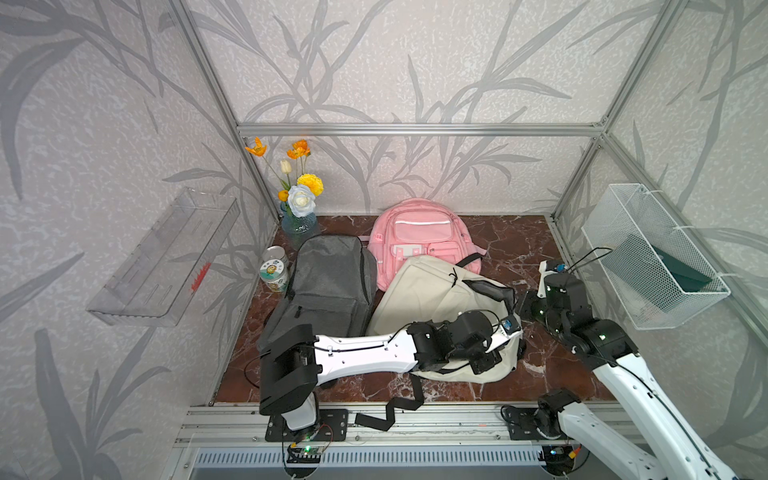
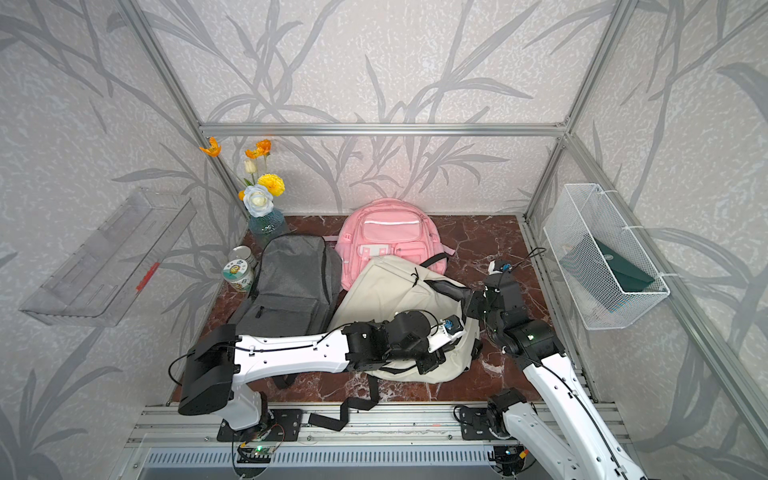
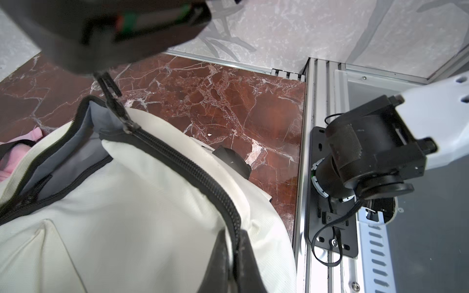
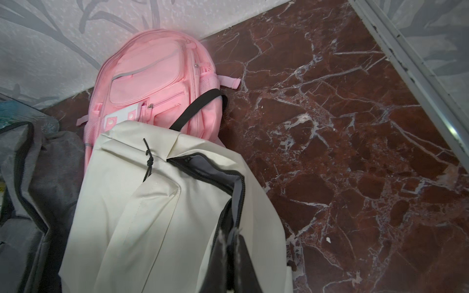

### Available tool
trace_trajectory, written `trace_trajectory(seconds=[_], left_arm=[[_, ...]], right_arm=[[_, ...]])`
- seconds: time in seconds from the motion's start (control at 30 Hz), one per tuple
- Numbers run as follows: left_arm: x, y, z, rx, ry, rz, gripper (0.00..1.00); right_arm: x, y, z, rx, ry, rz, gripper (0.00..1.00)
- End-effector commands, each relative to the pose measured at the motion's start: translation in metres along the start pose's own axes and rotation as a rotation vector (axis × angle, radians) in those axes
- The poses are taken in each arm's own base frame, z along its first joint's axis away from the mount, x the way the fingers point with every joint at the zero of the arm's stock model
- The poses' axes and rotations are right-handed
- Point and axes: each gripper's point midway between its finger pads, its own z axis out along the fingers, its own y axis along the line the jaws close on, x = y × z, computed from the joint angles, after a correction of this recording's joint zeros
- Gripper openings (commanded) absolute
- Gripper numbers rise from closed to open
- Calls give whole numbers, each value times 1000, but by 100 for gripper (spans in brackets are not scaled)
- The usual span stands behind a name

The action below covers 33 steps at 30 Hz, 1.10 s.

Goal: Zip up the backpack
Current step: Zip the zipper on the backpack.

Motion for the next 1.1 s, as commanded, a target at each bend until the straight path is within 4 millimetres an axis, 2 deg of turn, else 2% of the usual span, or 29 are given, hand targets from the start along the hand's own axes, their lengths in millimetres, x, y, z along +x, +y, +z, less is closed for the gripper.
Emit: trace_trajectory(seconds=[0.0,0.17,0.27,0.37,0.47,0.57,0.63,0.8,0.87,0.93,1.0,1.07], left_arm=[[22,-9,-12,24,82,32,0],[24,-10,-19,29,91,43,0],[28,-10,-21,30,106,45,0],[29,-4,-22,-1,104,45,0],[18,12,-21,-69,66,83,0],[-10,49,-29,-118,40,75,0],[-29,70,-37,-141,-1,59,0],[-60,109,-44,-258,-33,189,0],[-66,132,-47,-300,5,215,0],[-67,155,-53,-345,29,210,0],[-54,177,-58,-382,60,186,0],[-34,186,-60,-407,111,179,1]], right_arm=[[-41,-9,-8,67,-165,2,0],[-46,-22,6,85,-158,32,0],[-55,-14,10,20,-161,33,0],[-64,6,0,-92,-205,0,0],[-74,6,-31,-114,-296,7,0],[-90,-18,-72,1,-413,20,0],[-100,-26,-98,58,-461,-3,0],[-110,-38,-139,122,-518,-13,0],[-106,-45,-145,146,-520,-1,0],[-96,-49,-142,156,-494,7,0],[-78,-48,-130,121,-435,22,0],[-58,-37,-110,38,-366,30,0]])
